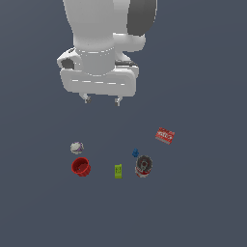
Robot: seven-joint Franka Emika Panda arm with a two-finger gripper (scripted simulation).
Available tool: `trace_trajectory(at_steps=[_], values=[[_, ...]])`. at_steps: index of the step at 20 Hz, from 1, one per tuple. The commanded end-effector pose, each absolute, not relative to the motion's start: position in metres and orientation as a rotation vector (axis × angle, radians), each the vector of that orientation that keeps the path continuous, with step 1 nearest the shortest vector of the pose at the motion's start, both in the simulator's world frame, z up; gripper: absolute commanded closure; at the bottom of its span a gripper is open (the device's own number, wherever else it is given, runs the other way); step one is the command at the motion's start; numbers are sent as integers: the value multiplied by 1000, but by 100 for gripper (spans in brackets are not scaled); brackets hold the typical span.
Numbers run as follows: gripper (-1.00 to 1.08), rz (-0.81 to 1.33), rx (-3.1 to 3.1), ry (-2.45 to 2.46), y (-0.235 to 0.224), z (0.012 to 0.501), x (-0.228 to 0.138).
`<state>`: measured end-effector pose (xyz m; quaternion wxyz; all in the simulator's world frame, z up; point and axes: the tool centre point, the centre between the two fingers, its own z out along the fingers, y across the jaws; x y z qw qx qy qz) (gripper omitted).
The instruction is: Pick up a designated object from a clutter of objects.
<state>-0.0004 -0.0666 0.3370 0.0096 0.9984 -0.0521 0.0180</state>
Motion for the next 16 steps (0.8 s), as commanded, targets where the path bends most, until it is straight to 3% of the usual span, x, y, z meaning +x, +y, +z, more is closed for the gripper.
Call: trace_trajectory(at_steps=[1, 9, 16], values=[[-92, 55, 3118, -160, -66, 336, 0], [-92, 47, 3128, -154, -85, 307, 10], [-92, 35, 3141, -148, -123, 250, 22]])
